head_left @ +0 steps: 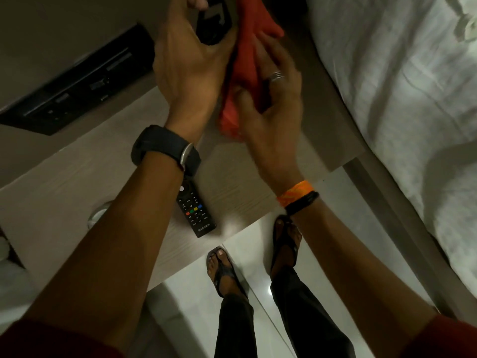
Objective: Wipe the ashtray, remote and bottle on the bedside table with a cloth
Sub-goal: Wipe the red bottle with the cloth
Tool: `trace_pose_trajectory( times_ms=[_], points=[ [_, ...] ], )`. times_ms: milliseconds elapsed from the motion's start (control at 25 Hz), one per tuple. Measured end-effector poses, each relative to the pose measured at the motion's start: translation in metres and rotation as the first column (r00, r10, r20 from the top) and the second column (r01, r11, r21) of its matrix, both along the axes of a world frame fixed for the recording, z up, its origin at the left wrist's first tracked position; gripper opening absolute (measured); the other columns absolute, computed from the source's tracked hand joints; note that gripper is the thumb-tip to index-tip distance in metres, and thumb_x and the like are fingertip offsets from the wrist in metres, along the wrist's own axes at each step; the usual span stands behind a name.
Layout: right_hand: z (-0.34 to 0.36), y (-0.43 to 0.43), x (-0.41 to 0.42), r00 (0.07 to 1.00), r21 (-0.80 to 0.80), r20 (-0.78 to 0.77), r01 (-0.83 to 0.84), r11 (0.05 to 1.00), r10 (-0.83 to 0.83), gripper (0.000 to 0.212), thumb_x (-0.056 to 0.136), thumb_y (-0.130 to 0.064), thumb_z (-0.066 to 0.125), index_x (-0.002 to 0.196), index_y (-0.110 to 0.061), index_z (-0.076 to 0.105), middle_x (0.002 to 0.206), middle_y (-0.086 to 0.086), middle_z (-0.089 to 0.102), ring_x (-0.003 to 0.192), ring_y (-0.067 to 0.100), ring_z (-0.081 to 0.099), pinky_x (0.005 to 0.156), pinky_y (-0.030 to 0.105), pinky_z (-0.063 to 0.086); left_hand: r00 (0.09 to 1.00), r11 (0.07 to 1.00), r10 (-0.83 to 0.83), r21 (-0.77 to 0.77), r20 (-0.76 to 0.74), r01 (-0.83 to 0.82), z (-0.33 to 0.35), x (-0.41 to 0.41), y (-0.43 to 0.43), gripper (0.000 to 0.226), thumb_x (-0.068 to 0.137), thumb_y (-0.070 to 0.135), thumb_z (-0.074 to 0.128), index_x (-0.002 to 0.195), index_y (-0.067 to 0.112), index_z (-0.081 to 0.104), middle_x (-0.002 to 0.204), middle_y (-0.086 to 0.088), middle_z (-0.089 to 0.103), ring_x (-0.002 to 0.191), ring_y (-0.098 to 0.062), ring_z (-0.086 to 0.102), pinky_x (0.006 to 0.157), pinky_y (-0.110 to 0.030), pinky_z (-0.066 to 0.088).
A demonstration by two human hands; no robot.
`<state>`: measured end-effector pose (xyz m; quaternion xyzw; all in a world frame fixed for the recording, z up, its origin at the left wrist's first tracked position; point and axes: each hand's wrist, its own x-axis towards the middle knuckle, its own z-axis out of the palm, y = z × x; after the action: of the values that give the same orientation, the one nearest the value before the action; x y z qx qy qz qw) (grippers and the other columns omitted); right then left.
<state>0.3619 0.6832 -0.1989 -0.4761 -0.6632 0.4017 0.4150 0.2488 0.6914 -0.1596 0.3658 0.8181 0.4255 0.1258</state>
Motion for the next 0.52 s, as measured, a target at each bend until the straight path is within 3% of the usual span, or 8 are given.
trace_pose_trajectory(
  times_ms=[120,240,320,400,440,520],
  points=[
    [-0.017,-0.012,-0.018,0.984,0.197,0.177,-0.04,0.98,0.004,0.049,0.092,-0.006,0.061,0.14,-0.002,0.052,0.15,0.019,0.049,0.127,0.033,0.043,0.111,0.04,0.037,0.998,0.998,0.052,-0.029,0.046,-0.051,-0.006,-0.003,0.004,0.016,0.09,0.043,0.067,0.092,0.03,0.058,0.081,0.025,0.055,0.073,0.019,0.054,0.068,0.0,0.043],
    [-0.055,-0.026,0.012,0.944,0.271,0.331,-0.117,0.955,0.022,0.04,0.094,-0.005,0.064,0.134,-0.007,0.061,0.145,0.016,0.054,0.12,0.038,0.05,0.103,0.051,0.043,0.994,0.996,0.085,0.0,0.062,-0.085,-0.006,-0.005,0.002,0.02,0.089,0.042,0.071,0.079,0.034,0.056,0.073,0.026,0.052,0.069,0.028,0.053,0.067,0.002,0.045],
    [-0.078,-0.035,0.04,0.897,0.121,0.425,-0.191,0.974,0.123,0.04,0.093,-0.005,0.065,0.133,-0.009,0.062,0.145,0.013,0.055,0.12,0.039,0.052,0.104,0.052,0.044,0.996,0.997,0.072,0.003,0.054,-0.073,-0.004,-0.008,-0.003,0.022,0.088,0.045,0.071,0.089,0.026,0.061,0.081,0.022,0.054,0.079,0.015,0.061,0.073,-0.006,0.053],
    [-0.089,-0.037,0.063,0.854,-0.075,0.478,-0.193,0.978,0.205,0.043,0.093,-0.003,0.064,0.135,-0.012,0.06,0.147,0.009,0.054,0.124,0.038,0.05,0.105,0.051,0.043,0.999,1.0,0.016,0.012,0.042,-0.016,-0.01,-0.014,-0.003,0.026,0.088,0.047,0.071,0.096,0.026,0.057,0.093,0.018,0.057,0.097,-0.004,0.065,0.082,-0.03,0.062],
    [-0.09,-0.034,0.071,0.852,-0.099,0.485,-0.168,0.981,0.195,0.043,0.093,-0.005,0.061,0.135,-0.014,0.06,0.147,0.007,0.055,0.12,0.036,0.049,0.101,0.05,0.046,0.999,1.0,-0.029,0.011,0.034,0.029,-0.01,-0.015,-0.004,0.029,0.088,0.048,0.07,0.1,0.024,0.059,0.1,0.012,0.061,0.103,-0.01,0.065,0.086,-0.035,0.061],
    [-0.088,-0.021,0.08,0.873,-0.042,0.477,-0.093,0.995,0.102,0.042,0.091,-0.021,0.053,0.131,-0.017,0.063,0.141,0.004,0.059,0.108,0.029,0.048,0.087,0.047,0.05,0.993,0.994,-0.106,-0.029,-0.06,0.104,-0.013,-0.013,-0.006,0.046,0.088,0.054,0.064,0.11,0.014,0.063,0.115,-0.002,0.065,0.112,-0.014,0.061,0.097,-0.026,0.054]
  ],
)
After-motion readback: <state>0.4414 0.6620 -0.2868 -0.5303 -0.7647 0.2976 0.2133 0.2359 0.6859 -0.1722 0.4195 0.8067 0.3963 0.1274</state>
